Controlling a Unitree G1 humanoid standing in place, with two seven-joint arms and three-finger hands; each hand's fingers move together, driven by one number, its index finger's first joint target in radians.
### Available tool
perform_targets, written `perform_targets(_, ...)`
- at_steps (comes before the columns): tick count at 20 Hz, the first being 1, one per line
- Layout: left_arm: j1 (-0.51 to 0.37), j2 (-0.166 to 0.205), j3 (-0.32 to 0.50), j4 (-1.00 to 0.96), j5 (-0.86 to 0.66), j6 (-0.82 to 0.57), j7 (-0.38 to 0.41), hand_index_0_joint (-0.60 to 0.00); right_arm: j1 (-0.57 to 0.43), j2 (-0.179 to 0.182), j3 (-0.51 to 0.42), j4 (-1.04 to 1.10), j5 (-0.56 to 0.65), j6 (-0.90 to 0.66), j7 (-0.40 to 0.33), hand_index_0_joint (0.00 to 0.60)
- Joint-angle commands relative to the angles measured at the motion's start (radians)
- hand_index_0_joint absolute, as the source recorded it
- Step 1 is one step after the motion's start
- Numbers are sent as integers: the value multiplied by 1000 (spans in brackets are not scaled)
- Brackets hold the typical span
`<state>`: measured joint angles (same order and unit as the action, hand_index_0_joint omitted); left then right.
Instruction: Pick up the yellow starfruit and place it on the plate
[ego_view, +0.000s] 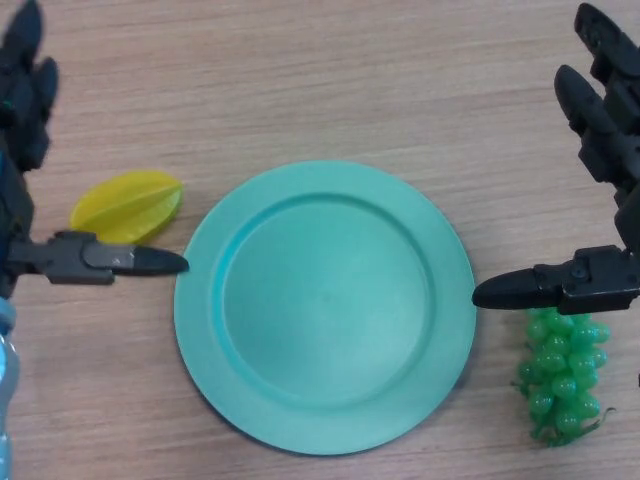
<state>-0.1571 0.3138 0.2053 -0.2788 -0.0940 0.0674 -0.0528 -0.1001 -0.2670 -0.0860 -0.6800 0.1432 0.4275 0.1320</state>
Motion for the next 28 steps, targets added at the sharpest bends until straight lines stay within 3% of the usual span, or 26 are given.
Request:
perform_targets(1, -66, 78, 54, 40, 67, -148, 38, 0, -17, -15, -61, -72, 0, -102, -20, 0)
perform_targets(9, -187, 144, 2, 347, 316, -152, 71, 0, -22, -20, -74, -90, 10, -59, -21, 0)
perform_targets(12, -221, 147, -21, 436, 367, -139, 56, 0, -16, -17, -75, -93, 23, -55, -24, 0)
perform_targets(18, -289, 140, -74, 613, 482, -257, 85, 0, -13, -20, -86, -118, 17, -49, -26, 0)
perform_targets(20, -293, 142, -85, 633, 515, -281, 99, -199, -13, -22, -88, -116, 13, -56, -27, 0)
perform_targets(21, -299, 143, -91, 654, 551, -305, 117, -349, -14, -23, -90, -117, 13, -56, -27, 0)
perform_targets(23, -306, 135, -93, 682, 582, -352, 119, -582, -14, -26, -94, -121, 14, -50, -25, 0)
perform_targets(28, -278, 141, -93, 659, 630, -347, 139, -600, -11, -22, -97, -128, 27, -38, -24, 0)
